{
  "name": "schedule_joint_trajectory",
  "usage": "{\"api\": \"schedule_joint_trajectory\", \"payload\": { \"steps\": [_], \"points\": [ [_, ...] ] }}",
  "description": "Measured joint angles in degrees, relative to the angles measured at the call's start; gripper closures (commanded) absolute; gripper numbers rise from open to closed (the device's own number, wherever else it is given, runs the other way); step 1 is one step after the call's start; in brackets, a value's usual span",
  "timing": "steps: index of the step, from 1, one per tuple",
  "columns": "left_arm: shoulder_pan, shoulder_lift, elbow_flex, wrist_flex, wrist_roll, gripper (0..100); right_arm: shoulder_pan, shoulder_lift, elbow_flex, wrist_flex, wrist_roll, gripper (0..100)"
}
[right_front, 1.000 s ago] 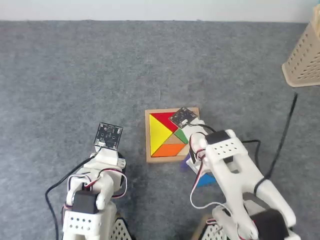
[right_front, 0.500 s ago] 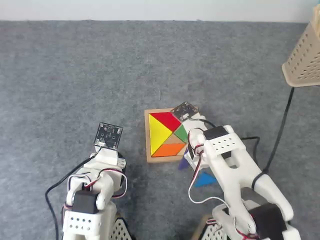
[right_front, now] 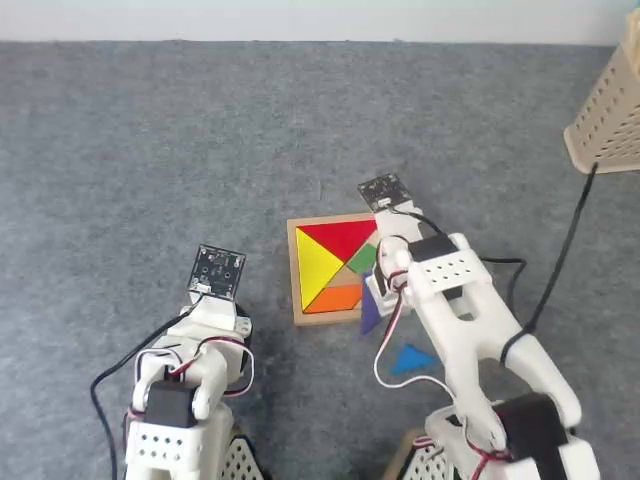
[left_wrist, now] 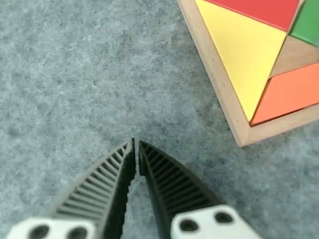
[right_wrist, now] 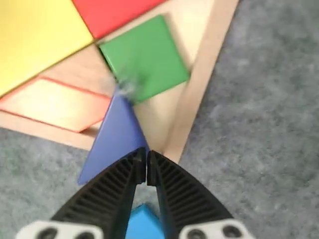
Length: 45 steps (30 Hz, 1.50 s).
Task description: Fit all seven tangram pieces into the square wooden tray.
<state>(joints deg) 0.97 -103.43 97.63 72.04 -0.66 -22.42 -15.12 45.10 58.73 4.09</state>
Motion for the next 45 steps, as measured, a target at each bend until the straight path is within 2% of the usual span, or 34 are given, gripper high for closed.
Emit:
{"api": "schedule_joint_trajectory", "payload": {
  "steps": [6,12,14,22,35,45],
  "points": [
    [0.00,0.00,0.00,0.00,0.00,99,-0.18,-5.10,-0.70,0.00,-0.35,99.2],
    [0.00,0.00,0.00,0.00,0.00,99,-9.05,-10.11,-0.26,0.00,1.23,99.2],
    [0.00,0.00,0.00,0.00,0.00,99,-9.85,-9.76,-0.18,0.00,1.49,99.2],
    [0.00,0.00,0.00,0.00,0.00,99,-5.63,-1.14,0.00,-1.67,1.49,99.2],
    [0.00,0.00,0.00,0.00,0.00,99,-5.10,4.84,-1.32,-5.19,-0.18,99.2],
    [0.00,0.00,0.00,0.00,0.00,99,3.78,11.60,-5.01,-6.07,-4.66,99.2]
  ]
}}
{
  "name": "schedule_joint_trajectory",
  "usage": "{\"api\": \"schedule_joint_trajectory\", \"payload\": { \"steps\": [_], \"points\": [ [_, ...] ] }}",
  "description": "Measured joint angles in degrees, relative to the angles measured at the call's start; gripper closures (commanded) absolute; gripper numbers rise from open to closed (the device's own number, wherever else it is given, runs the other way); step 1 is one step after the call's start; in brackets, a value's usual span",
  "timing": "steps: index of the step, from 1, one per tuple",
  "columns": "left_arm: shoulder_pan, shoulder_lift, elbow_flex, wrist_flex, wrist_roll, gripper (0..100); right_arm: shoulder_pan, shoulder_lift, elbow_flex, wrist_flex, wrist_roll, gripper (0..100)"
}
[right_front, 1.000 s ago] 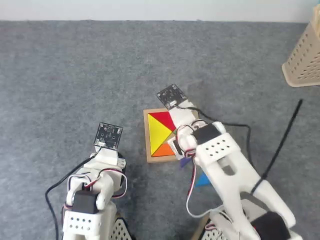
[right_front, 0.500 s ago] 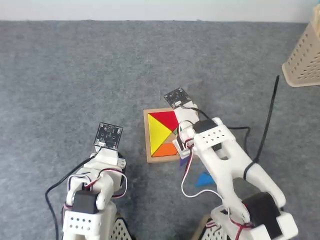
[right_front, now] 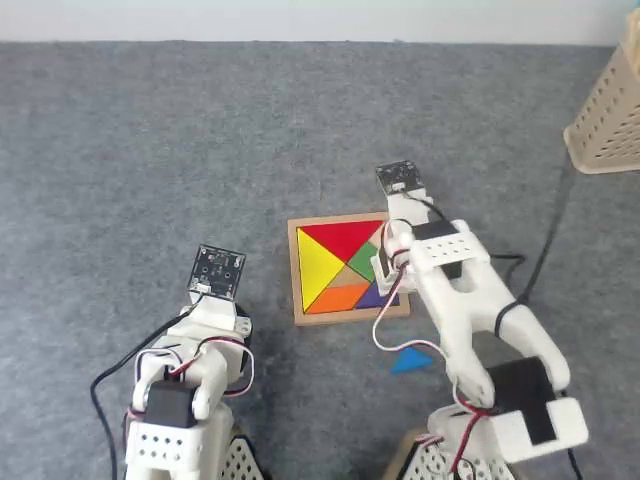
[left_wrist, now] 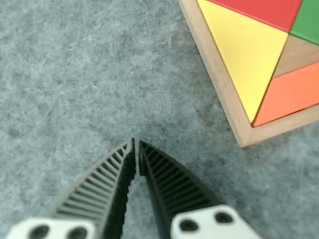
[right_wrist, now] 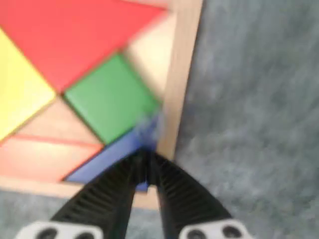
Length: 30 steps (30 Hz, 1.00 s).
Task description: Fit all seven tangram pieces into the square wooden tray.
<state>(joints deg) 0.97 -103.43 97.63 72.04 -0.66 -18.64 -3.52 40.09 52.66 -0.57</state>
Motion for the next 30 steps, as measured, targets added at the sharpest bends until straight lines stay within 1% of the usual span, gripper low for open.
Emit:
{"api": "schedule_joint_trajectory", "payload": {
  "steps": [8,11,17,18,21,25,28,30],
  "points": [
    [0.09,0.00,0.00,0.00,0.00,99,0.09,0.79,-1.32,0.97,-0.09,99.2],
    [0.00,0.00,0.00,0.00,0.00,99,0.88,-3.43,-1.14,3.87,-0.09,99.1],
    [0.09,0.00,0.00,0.00,0.00,99,1.32,-17.93,1.14,11.69,0.18,99.1],
    [0.09,0.00,0.00,0.00,0.00,99,1.32,-19.34,2.46,12.48,1.85,99.1],
    [0.09,0.00,0.00,0.00,0.00,99,1.32,-20.40,4.75,16.70,10.73,99.1],
    [0.00,0.00,0.00,0.00,0.00,99,1.05,-20.31,7.74,19.96,16.26,99.0],
    [0.00,0.00,0.00,0.00,0.00,99,-3.60,-19.96,11.78,19.87,21.45,98.7],
    [0.00,0.00,0.00,0.00,0.00,99,-5.63,-19.87,13.80,18.73,21.63,95.4]
  ]
}}
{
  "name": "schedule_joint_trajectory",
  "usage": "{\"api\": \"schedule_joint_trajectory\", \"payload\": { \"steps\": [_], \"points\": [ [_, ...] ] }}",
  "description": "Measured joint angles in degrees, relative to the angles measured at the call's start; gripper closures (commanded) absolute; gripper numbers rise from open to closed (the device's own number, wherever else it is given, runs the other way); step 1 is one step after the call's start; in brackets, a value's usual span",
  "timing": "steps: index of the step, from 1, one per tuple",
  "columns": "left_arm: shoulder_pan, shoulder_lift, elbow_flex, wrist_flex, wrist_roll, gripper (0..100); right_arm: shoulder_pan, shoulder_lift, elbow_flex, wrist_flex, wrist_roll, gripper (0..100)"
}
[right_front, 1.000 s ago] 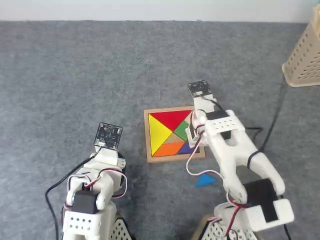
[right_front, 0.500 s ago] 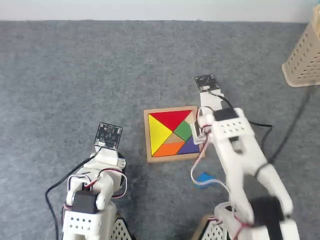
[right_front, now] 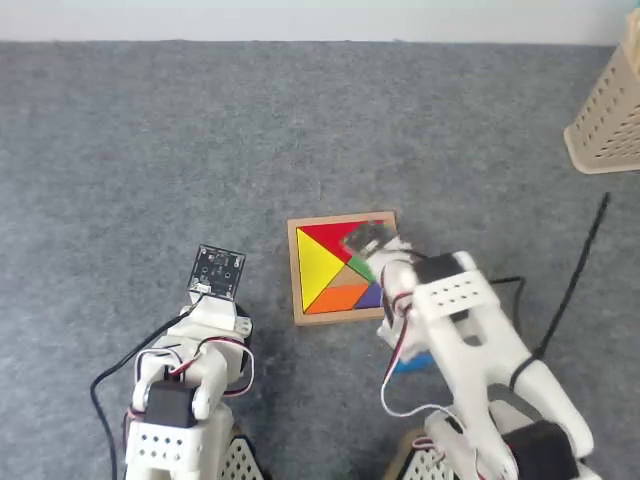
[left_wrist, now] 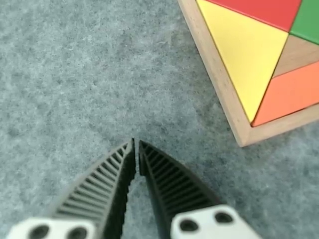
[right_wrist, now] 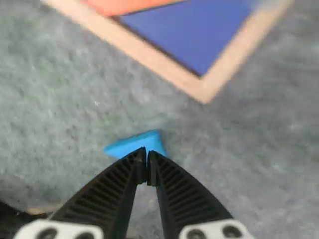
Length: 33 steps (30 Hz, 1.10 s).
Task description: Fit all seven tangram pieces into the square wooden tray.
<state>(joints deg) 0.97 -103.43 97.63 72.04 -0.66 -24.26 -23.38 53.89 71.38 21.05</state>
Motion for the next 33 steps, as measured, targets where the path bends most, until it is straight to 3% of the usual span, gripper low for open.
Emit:
{"api": "schedule_joint_trajectory", "payload": {
  "steps": [5,11,16,23,33],
  "points": [
    [0.00,0.00,0.00,0.00,0.00,99,-1.49,0.26,1.05,-1.05,2.99,83.7],
    [0.18,0.00,0.00,0.00,0.00,99,-2.64,0.26,1.76,-1.05,16.26,81.1],
    [0.09,0.00,0.00,0.00,0.00,99,-2.64,0.18,2.11,-1.05,25.14,71.8],
    [0.00,0.00,0.00,0.00,0.00,99,-2.64,0.18,7.21,-1.58,38.77,71.3],
    [0.18,0.00,0.00,0.00,0.00,99,-2.29,0.18,7.82,-7.74,39.74,71.3]
  ]
}}
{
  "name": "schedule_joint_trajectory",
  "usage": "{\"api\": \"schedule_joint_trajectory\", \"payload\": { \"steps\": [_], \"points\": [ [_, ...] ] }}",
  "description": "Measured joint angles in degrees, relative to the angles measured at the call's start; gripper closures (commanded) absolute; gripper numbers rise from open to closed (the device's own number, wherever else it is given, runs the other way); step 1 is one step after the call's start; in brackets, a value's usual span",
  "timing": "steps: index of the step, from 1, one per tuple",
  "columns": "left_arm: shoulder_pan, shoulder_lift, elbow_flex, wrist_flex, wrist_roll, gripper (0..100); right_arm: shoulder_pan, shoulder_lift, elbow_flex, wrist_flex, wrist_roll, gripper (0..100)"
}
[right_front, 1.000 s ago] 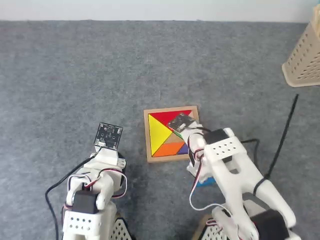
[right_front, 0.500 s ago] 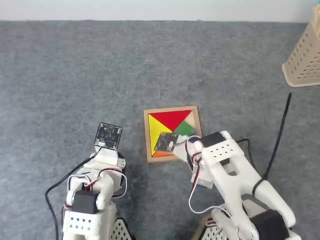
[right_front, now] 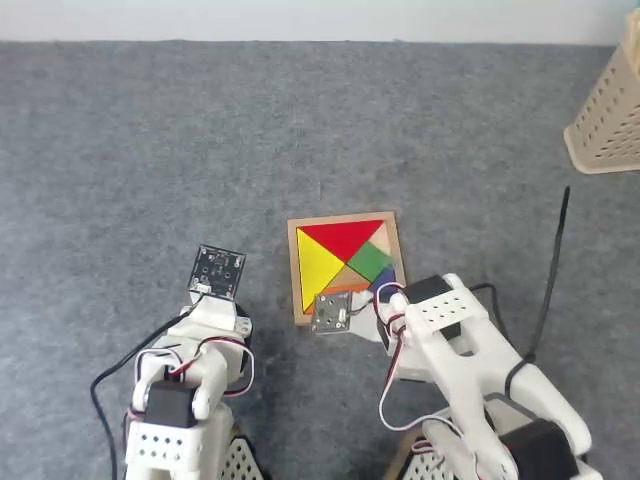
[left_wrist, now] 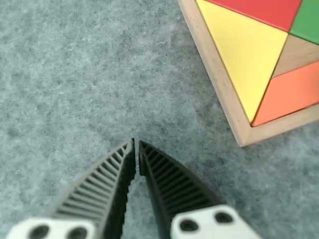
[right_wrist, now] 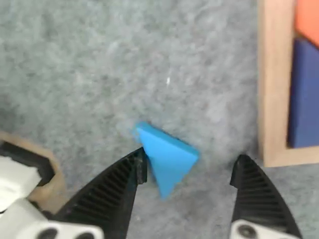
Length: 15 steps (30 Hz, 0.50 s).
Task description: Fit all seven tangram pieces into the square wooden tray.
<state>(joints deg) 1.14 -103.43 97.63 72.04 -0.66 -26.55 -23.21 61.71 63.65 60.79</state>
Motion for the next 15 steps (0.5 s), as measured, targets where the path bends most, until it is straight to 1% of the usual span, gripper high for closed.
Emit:
{"api": "schedule_joint_trajectory", "payload": {
  "steps": [4,11,13,15],
  "points": [
    [-0.09,0.00,0.00,0.00,0.00,99,-1.41,0.00,0.70,-0.79,0.00,72.3],
    [-0.09,0.00,0.00,0.00,0.00,99,-2.90,-1.67,2.55,-3.78,1.14,89.8],
    [-0.09,0.00,0.00,0.00,0.00,99,-2.99,-1.76,2.64,-3.78,1.14,92.3],
    [-0.09,0.00,0.00,0.00,0.00,99,-2.99,-1.76,2.55,-3.87,1.23,92.7]
  ]
}}
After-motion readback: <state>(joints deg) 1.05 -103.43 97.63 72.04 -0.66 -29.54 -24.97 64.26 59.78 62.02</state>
